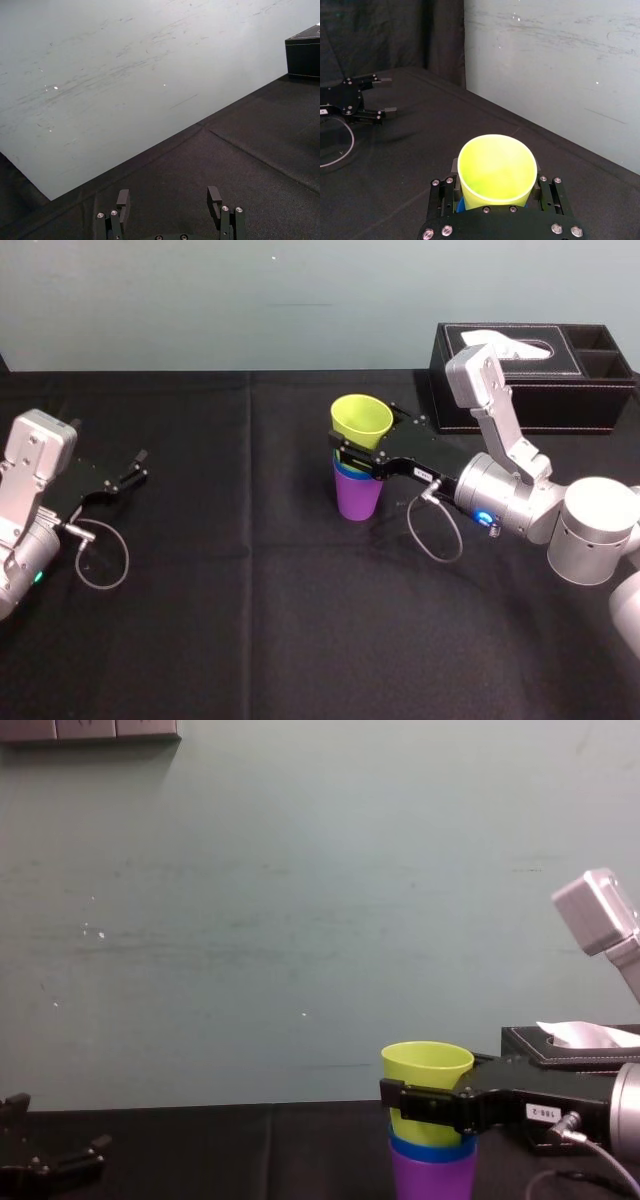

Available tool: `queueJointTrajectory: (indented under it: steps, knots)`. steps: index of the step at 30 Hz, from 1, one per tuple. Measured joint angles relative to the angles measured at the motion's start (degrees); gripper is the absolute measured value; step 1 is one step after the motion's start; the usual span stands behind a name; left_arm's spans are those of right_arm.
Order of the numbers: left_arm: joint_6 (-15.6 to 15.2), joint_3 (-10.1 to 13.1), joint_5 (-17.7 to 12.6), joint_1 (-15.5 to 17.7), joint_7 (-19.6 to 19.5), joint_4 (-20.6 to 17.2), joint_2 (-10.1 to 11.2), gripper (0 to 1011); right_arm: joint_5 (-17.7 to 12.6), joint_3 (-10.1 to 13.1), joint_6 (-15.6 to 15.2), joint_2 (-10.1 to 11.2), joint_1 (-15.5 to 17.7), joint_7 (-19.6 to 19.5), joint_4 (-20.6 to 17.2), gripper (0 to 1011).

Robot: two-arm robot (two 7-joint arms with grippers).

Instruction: Stack the three plastic cups sequentially using one hand.

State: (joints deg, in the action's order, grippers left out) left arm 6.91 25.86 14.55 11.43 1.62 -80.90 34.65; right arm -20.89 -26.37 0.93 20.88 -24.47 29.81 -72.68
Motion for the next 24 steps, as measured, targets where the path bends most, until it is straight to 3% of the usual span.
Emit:
queueJointTrajectory:
  steps: [18, 24]
  knots:
    - [0.0, 0.0, 0.0, 0.0, 0.0, 0.0, 0.0, 1011, 0.95, -0.13, 0.42, -0.73, -0.2, -0.13, 1.76, 741]
    - [0.0, 0.0, 0.0, 0.0, 0.0, 0.0, 0.0, 1011, 0.92, -0.11, 0.41, -0.7, -0.19, -0.19, 1.69, 847]
